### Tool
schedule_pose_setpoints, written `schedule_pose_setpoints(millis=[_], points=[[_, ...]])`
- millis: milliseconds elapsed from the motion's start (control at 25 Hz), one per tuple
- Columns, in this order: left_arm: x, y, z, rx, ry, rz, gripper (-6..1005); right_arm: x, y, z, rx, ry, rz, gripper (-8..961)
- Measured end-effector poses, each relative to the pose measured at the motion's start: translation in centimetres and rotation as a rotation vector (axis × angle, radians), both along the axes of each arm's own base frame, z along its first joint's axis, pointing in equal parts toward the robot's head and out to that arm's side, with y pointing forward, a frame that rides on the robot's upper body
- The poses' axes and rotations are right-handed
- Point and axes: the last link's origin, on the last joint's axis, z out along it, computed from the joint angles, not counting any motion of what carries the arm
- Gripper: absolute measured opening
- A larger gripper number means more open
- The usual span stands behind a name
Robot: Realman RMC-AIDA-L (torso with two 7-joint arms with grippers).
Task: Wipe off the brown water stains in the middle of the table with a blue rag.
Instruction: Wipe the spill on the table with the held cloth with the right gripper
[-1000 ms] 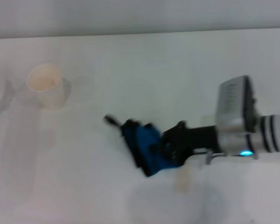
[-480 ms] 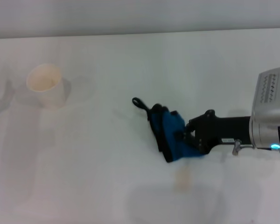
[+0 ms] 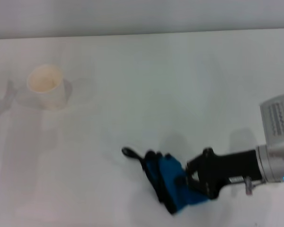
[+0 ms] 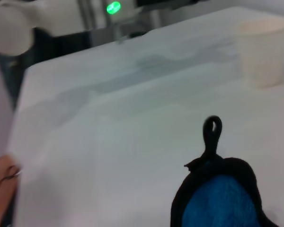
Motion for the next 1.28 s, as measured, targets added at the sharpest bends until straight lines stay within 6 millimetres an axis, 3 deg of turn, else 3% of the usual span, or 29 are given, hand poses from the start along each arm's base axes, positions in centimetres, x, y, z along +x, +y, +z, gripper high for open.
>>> schedule_pose_setpoints(millis=[160,320,760,960,1160,1280], points=[[0.0,0.1,0.1,0.004,-0.001,-0.001,860,0.5,-1.3,-0.2,-0.08,-0.007,0.002,93],[-0.1,0.1,0.3,0.019,-0.01,0.008,860,0.7,-0.9,-0.3,-0.066,-0.017,-0.008,93],[-0.2,-0.1,0.1,0.016,-0.015,0.015,860,0.6,4.9,-0.4,0.209,-0.132,-0.048,93],[-0.2,-0.1,0.0,0.014,-0.016,0.018,861,0.0,6.4,0.0,0.293,-0.111,-0.07,93],[-0.2,-0.1,0.0,0.013,-0.017,0.018,861,-2.0,6.0,-1.9,0.22,-0.097,0.018,93],[-0.2,-0.1,0.0,0.013,-0.019,0.017,861,-2.1,5.0,-3.0,0.159,-0.113,0.049,93]])
